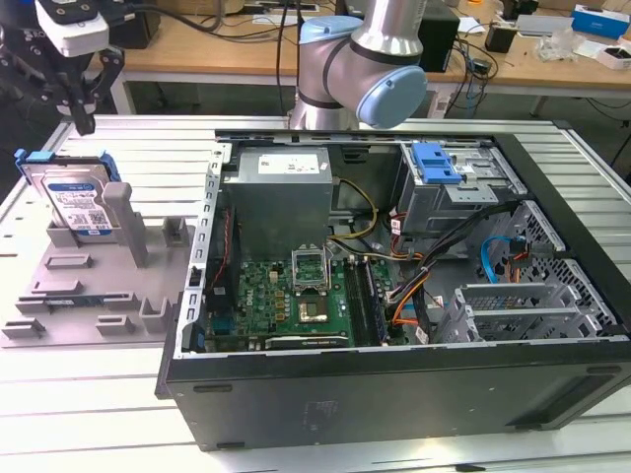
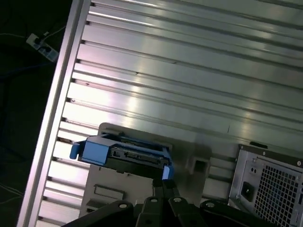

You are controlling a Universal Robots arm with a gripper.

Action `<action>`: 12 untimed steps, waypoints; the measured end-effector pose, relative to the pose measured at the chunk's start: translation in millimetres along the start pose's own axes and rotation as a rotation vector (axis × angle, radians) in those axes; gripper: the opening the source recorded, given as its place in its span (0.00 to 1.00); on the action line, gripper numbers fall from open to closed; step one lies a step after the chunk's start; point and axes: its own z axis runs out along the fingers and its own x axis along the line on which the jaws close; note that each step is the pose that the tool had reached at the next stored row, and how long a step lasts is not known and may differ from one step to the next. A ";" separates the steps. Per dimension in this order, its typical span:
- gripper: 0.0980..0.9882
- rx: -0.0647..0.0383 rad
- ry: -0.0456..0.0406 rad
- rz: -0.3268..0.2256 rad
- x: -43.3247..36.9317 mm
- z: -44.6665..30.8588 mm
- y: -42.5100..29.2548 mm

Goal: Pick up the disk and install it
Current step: 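Pick up the disk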

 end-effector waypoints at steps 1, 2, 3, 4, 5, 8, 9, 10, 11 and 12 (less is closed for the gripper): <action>0.01 0.001 -0.0001 -0.018 0.0 0.1 0.0; 0.01 0.002 -0.0002 -0.038 0.0 0.1 0.0; 0.01 0.003 -0.0004 -0.064 0.0 0.2 0.0; 0.01 0.004 -0.0007 -0.080 0.0 0.2 0.0; 0.01 0.006 -0.0007 -0.121 0.0 0.3 0.0; 0.01 0.010 0.0021 -0.219 0.0 0.9 0.0; 0.01 0.011 0.0034 -0.251 0.0 1.3 0.0; 0.01 0.012 0.0046 -0.280 0.0 1.5 -0.1; 0.01 0.012 0.0053 -0.298 0.0 1.6 -0.1; 0.01 0.013 0.0060 -0.317 0.0 1.7 -0.1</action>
